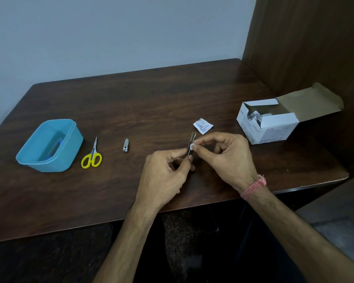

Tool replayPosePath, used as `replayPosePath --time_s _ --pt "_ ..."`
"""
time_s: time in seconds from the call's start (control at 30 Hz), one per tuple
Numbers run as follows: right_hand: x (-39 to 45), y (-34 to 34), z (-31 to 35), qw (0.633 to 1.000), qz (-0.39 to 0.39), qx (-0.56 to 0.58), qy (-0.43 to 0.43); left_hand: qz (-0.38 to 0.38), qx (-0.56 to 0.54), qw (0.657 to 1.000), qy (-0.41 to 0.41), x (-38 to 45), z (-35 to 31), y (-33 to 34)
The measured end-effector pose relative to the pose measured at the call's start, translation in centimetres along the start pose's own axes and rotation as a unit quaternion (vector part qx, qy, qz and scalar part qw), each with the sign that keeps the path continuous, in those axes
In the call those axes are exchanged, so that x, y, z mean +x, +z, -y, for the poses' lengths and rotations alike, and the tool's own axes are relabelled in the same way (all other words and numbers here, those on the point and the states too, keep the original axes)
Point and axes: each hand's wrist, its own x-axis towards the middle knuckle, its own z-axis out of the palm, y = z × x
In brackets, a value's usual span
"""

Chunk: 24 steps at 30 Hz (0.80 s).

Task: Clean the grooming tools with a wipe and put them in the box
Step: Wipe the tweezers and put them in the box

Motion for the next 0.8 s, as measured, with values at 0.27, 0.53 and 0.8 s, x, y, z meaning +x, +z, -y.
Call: replayPosePath --time_s 0.27,0.53,0.8 --pt "0.17 0.13 -0.35 1.000 -0.018 0.013 0.013 0.003 0.019 1.000 0.008 0.03 -0.17 -0.10" --pt "0.21 0.11 -0.45 1.000 -0.015 0.018 0.014 0.000 0.025 1.000 0.011 -0.12 -0.32 -0.08" --pt "0.38 0.14 -0.65 0.999 -0.009 0.027 0.017 -0.001 0.009 1.000 -0.007 0.07 -0.29 -0.16"
